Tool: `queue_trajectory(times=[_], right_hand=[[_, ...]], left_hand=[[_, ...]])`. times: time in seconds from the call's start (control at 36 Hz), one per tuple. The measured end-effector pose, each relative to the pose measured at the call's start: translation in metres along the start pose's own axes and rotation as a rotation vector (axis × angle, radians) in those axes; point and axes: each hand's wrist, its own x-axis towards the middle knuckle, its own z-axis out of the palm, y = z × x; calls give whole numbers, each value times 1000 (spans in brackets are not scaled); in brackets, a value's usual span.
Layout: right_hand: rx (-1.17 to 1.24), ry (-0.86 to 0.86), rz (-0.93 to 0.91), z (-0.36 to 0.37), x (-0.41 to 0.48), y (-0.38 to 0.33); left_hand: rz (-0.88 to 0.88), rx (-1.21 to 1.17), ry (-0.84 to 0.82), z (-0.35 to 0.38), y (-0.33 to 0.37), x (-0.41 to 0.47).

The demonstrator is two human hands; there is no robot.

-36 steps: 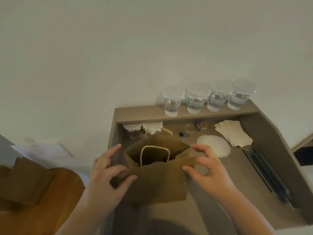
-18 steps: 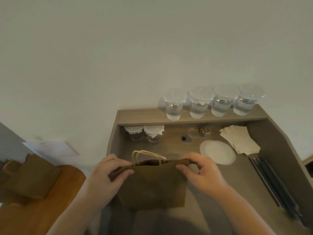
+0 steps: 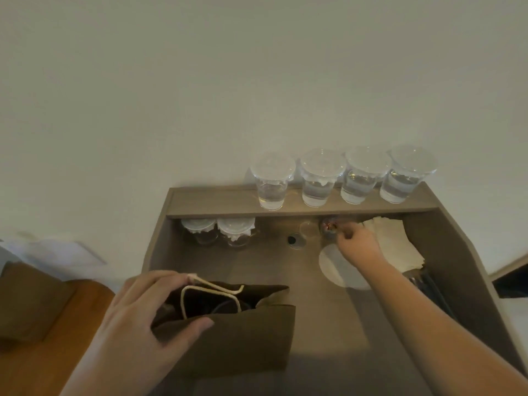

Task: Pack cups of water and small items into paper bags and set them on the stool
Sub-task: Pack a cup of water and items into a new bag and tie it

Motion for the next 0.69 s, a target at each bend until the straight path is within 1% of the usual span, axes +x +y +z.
queue_trajectory(times=[0.08,0.22,0.31,0.39,0.53,0.69], right_hand=[[-66,-25,-24,9,28,-2],[-179,-58,28,31,61,5],[-153,-11,54,37,67,4],[-79,41,65,42,74,5],[-175,10,40,40,78,8],[-178,-14,9,31,87,15]], left_hand=[[-17,7,32,1,7,3],[-19,36,85,4,12,1],[-27,11,120,4,14,-3],[-42,-4,116,4,15,-5],[-67,-19,92,3,17,-6],[-67,-7,93,5,18,-6]])
